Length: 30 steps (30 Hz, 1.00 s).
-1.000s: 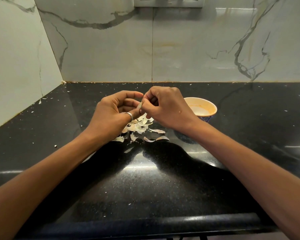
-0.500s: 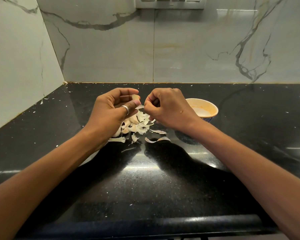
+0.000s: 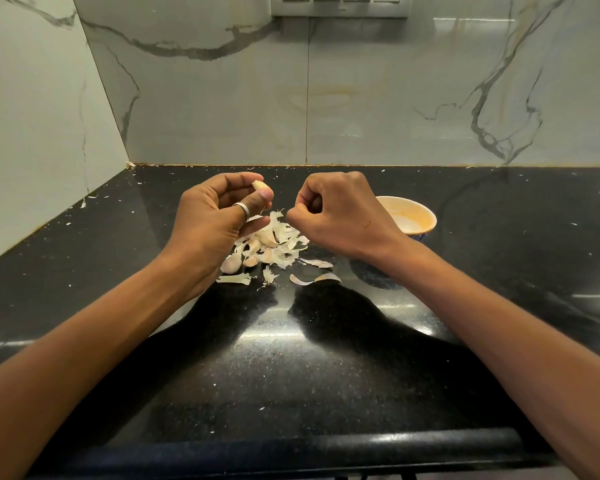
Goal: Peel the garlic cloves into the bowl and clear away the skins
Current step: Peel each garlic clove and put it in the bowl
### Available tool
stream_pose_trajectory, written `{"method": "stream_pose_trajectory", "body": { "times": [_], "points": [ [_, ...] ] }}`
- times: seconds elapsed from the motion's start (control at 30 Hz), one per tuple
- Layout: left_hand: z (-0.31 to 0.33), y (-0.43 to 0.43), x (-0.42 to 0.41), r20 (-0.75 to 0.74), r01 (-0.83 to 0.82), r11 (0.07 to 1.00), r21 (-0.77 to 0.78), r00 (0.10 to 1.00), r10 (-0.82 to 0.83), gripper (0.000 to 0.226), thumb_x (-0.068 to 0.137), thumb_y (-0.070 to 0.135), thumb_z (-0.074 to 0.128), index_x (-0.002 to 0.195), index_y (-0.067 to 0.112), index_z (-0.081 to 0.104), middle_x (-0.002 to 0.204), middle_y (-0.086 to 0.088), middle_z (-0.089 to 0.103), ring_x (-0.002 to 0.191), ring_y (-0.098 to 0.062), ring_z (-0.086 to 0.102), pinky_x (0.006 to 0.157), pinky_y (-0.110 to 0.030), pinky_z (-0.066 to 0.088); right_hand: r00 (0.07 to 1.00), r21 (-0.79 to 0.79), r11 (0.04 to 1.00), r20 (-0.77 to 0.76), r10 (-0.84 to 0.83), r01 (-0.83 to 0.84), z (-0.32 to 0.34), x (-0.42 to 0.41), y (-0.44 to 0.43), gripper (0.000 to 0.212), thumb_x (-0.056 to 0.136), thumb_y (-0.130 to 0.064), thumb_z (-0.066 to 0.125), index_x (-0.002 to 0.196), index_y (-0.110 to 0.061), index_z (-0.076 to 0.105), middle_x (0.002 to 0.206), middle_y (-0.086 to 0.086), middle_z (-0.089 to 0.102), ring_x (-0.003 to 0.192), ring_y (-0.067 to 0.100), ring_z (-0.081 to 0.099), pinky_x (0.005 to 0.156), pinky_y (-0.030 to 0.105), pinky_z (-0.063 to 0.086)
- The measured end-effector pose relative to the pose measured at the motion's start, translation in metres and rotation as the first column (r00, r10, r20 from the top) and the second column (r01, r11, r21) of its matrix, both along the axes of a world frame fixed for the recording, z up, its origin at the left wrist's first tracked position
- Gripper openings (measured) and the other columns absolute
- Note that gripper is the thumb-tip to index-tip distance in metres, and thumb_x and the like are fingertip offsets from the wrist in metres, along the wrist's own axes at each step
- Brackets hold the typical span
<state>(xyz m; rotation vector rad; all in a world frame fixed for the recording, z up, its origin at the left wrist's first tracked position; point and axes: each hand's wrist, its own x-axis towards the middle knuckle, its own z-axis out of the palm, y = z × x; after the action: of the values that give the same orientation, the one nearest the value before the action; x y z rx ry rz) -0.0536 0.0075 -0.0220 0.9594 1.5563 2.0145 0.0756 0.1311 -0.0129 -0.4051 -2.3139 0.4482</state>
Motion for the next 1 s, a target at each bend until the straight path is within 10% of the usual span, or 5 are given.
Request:
{"method": "stream_pose_trajectory", "body": {
  "times": [0.7,1.0],
  "points": [
    [-0.0040,-0.0024,0.0031,-0.179,0.049,0.995,-0.091,0.982,-0.065,0.030,0.076,0.012,0.081,0.105,0.017,0.076,0.099,-0.009,0.071,0.086,-0.012,0.070,0.072,-0.024,0.059,0.995,0.038,0.999,0.098,0.017,-0.021,-0.0016,0.0007,0.0035,0.021,0.080,-0.040,0.064,0.067,-0.026,0.058,0.066,-0.010,0.059,0.065,0.013,0.057,0.062,0.040,0.053],
    [-0.0045,-0.0016,0.0042,-0.227,0.033,0.994,-0.106,0.972,-0.057,0.032,0.077,0.002,0.081,0.107,0.008,0.072,0.094,-0.007,0.075,0.084,-0.013,0.073,0.072,-0.022,0.059,0.991,-0.232,0.964,-0.012,0.134,-0.133,0.0057,-0.0036,0.0048,0.012,0.087,-0.019,0.071,0.099,-0.017,0.071,0.089,-0.004,0.072,0.081,0.015,0.070,0.076,0.036,0.060]
  ]
}}
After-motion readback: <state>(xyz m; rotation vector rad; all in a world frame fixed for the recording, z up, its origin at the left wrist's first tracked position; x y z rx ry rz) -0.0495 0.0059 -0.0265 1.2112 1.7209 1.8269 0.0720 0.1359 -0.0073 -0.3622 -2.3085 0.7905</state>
